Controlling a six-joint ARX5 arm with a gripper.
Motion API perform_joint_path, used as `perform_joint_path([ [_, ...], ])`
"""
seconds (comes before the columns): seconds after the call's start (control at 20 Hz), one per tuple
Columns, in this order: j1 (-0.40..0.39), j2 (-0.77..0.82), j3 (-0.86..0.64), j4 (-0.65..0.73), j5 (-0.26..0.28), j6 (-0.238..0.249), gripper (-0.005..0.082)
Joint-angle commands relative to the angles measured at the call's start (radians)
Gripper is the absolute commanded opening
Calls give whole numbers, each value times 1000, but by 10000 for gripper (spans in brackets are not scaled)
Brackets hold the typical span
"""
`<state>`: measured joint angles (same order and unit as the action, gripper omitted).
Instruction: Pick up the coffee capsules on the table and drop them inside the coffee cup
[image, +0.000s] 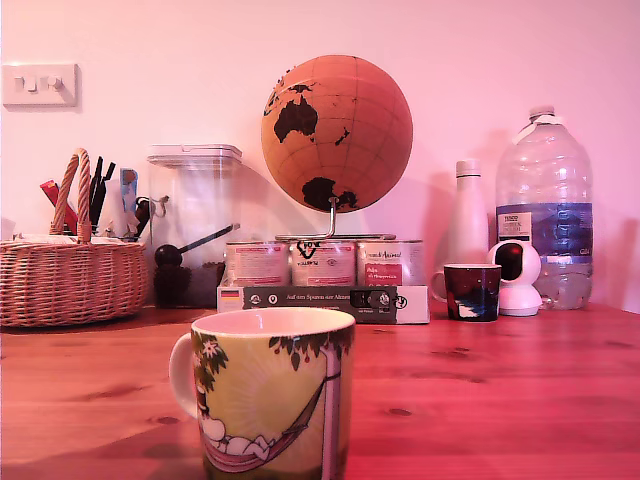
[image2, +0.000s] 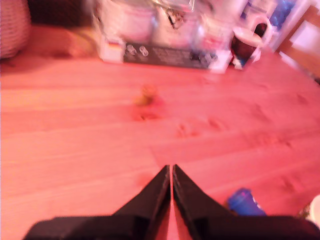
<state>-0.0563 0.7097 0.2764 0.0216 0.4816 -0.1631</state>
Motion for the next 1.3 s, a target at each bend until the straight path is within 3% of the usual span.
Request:
perform_joint_path([
  [0.0, 1, 58, 29, -6, 16, 42, -19],
  [0.1, 1, 116, 74, -29, 29, 86, -19],
  [0.15, 1, 142, 93, -29, 38, 133, -19],
  [0.2, 1, 167, 113, -31, 50, 215, -19],
  [0.25, 1, 193, 136, -45, 74, 215, -19],
  [0.3, 1, 218, 158, -58, 99, 299, -20],
  [0.35, 1, 244, 182, -76, 127, 352, -20],
  [0.45, -2, 295, 225, -102, 175, 382, -20],
  [0.65, -38, 381, 286, -105, 232, 525, -20],
  [0.75, -58, 417, 312, -127, 241, 591, -21],
  [0.8, -69, 437, 326, -154, 244, 596, -21],
  [0.95, -110, 493, 369, -248, 243, 703, -21],
  [1.05, -142, 518, 391, -292, 243, 728, -21],
  [1.25, -185, 559, 450, -377, 187, 793, -21],
])
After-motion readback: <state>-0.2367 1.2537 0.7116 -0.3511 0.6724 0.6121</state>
